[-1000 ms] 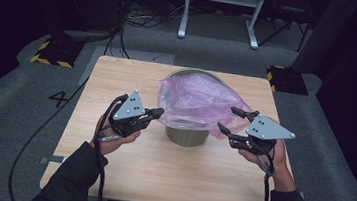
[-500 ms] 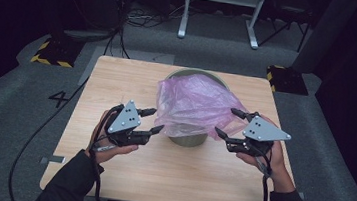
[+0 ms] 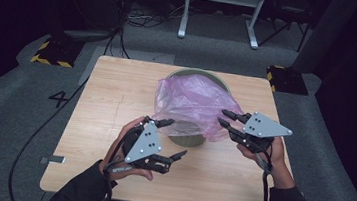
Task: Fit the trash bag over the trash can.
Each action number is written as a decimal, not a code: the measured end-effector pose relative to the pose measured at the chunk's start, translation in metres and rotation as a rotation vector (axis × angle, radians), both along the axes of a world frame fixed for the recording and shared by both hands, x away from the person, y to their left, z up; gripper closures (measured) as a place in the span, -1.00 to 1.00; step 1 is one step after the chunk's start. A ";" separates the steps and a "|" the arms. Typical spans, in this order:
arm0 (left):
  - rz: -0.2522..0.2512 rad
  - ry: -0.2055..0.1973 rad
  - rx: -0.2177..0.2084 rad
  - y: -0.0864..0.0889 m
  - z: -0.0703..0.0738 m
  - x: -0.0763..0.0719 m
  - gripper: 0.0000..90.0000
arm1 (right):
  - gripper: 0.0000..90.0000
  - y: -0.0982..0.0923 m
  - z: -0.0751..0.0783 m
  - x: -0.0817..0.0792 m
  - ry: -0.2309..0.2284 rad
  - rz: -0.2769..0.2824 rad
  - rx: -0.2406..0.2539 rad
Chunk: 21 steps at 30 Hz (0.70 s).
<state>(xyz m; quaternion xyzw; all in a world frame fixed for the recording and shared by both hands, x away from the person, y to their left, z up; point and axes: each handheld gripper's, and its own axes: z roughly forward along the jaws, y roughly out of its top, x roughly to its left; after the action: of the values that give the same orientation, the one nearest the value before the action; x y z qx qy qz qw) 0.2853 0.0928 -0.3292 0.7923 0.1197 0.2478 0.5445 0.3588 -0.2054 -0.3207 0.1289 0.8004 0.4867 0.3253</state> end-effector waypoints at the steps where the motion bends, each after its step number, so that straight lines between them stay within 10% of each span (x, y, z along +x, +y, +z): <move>1: -0.014 -0.007 0.010 -0.006 -0.002 -0.002 -0.51 | 0.72 0.001 0.001 0.000 -0.004 -0.006 -0.001; 12: 0.069 0.008 0.127 -0.031 -0.022 0.019 -0.47 | 0.80 0.014 0.006 0.005 -0.002 -0.001 -0.042; 21: 0.137 -0.005 0.194 -0.029 -0.033 0.040 0.34 | 0.82 0.016 0.012 0.009 0.021 0.004 -0.026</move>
<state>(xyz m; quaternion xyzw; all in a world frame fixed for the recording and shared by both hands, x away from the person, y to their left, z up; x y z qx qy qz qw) 0.3254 0.0643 -0.3621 0.8306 0.1478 0.2969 0.4474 0.3674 -0.1890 -0.3089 0.1282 0.8103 0.4757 0.3173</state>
